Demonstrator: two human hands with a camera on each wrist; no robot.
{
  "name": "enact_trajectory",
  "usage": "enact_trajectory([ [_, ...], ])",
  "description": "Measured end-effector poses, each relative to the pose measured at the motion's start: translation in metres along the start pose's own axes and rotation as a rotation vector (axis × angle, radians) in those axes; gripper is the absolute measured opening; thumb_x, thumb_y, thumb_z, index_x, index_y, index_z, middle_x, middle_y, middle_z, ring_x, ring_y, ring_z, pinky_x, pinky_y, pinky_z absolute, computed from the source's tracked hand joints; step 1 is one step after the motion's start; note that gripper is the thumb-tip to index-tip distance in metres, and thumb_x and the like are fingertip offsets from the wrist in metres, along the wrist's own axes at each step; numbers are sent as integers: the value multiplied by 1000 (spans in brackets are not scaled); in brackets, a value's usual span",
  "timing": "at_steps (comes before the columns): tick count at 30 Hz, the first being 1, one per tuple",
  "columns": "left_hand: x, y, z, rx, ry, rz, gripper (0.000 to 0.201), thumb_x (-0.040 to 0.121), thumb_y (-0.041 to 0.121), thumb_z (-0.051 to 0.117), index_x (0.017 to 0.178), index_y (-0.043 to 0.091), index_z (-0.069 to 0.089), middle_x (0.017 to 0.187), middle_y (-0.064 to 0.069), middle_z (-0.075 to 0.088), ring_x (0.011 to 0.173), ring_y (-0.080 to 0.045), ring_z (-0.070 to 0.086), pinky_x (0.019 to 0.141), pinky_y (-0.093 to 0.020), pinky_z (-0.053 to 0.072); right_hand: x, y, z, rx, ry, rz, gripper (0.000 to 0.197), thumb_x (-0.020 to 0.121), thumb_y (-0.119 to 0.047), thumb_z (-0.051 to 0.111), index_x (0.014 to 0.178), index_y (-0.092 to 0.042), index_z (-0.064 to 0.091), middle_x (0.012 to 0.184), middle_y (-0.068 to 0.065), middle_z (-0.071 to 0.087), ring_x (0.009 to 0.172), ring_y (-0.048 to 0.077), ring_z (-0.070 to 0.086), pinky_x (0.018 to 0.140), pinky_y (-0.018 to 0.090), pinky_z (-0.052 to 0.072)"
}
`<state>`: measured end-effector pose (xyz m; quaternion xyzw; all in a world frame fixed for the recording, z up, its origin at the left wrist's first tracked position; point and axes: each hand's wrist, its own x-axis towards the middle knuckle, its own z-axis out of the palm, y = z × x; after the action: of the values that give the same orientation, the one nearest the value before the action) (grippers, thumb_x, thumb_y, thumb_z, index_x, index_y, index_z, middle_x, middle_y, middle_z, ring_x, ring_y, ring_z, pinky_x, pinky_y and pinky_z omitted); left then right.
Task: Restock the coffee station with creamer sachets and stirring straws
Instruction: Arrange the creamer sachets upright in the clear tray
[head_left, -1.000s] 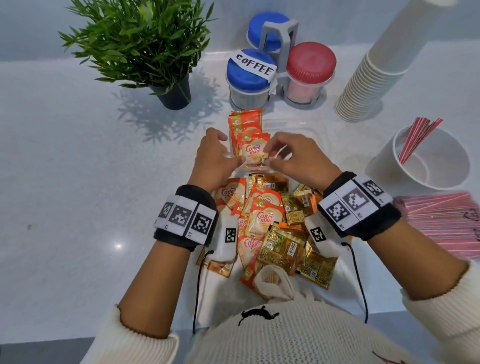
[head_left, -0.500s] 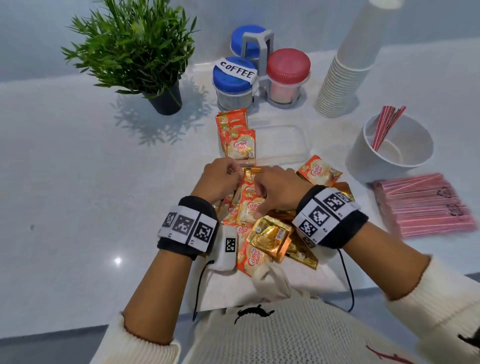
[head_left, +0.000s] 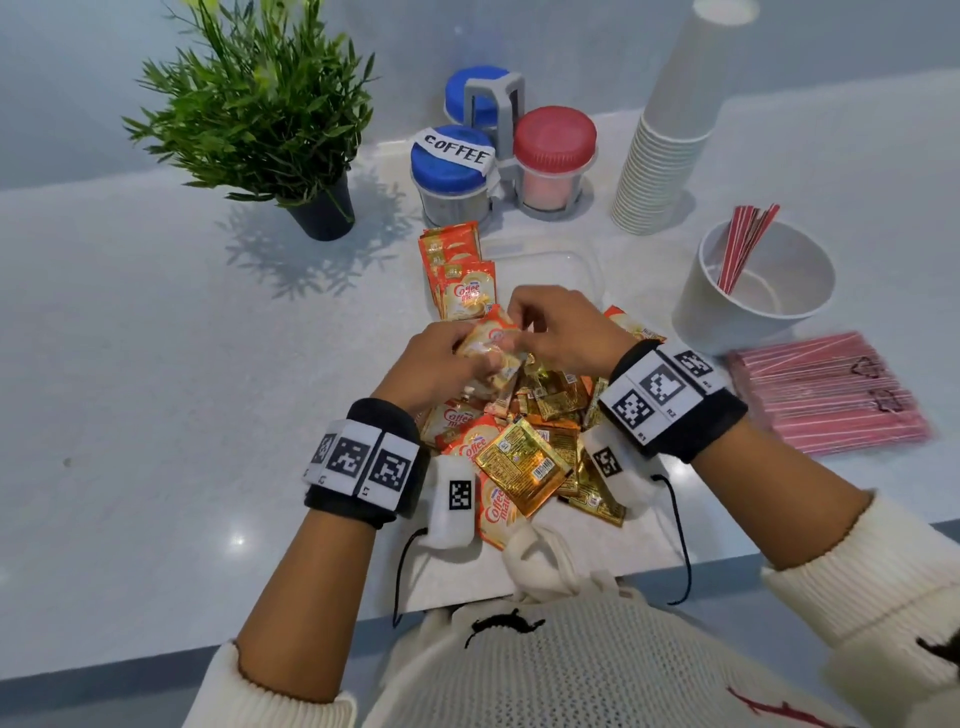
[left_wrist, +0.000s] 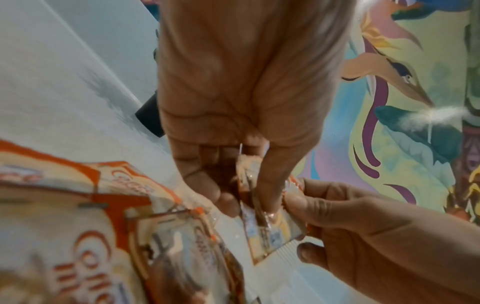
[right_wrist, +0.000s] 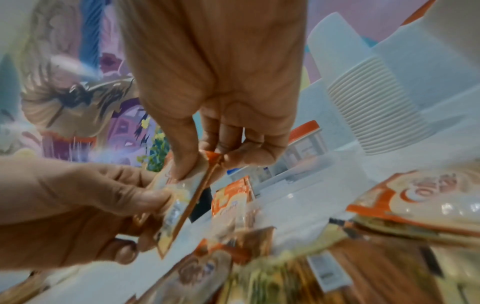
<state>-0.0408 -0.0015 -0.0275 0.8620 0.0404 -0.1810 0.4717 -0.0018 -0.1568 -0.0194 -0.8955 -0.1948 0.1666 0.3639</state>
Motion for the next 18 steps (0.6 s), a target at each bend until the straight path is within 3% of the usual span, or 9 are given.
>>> enact_trajectory([
  [4, 5, 6, 3, -96, 41, 43, 17, 84, 15, 66, 101, 14, 64, 98, -8, 67, 93, -26, 65, 85, -38, 52, -3, 3, -18, 245, 166, -18, 25, 74, -1, 72, 75, -16, 52, 67, -5, 53, 56, -3, 51, 59, 9, 40],
  [7, 6, 14, 7, -179, 4, 69, 20, 85, 13, 66, 103, 17, 61, 94, -4, 66, 87, -20, 63, 77, -31, 51, -8, 7, -26, 359, 276, -23, 21, 72, 4, 72, 81, -7, 56, 60, 1, 60, 49, -3, 57, 60, 9, 47],
  [10, 7, 20, 14, -250, 49, 84, 21, 84, 14, 66, 104, 16, 61, 96, -5, 68, 88, -22, 65, 80, -36, 53, -8, 10, -24, 371, 315, -12, 17, 73, 2, 71, 80, -8, 59, 60, -1, 61, 51, -1, 57, 65, 19, 50],
  [13, 11, 18, 19, -278, 152, 53, 35, 84, 15, 67, 117, 8, 60, 110, -13, 67, 94, -26, 65, 78, -38, 56, -10, 16, -22, 272, 346, 30, 11, 77, 0, 66, 82, -8, 61, 64, -3, 59, 59, 1, 54, 66, 16, 46],
  [15, 13, 14, 21, -299, 215, 29, 43, 84, 15, 66, 125, 8, 55, 114, -14, 66, 95, -26, 65, 75, -35, 56, -16, 22, -22, 97, 227, 40, 8, 79, -3, 66, 85, -7, 63, 75, -1, 59, 66, 4, 52, 62, 6, 40],
  [18, 14, 9, 20, -332, 287, -1, 39, 84, 16, 65, 122, 12, 57, 112, -11, 67, 99, -29, 65, 87, -45, 54, -30, 29, -17, -171, -97, 52, 16, 79, -11, 69, 94, -9, 62, 86, -4, 55, 82, 11, 52, 62, 9, 35],
])
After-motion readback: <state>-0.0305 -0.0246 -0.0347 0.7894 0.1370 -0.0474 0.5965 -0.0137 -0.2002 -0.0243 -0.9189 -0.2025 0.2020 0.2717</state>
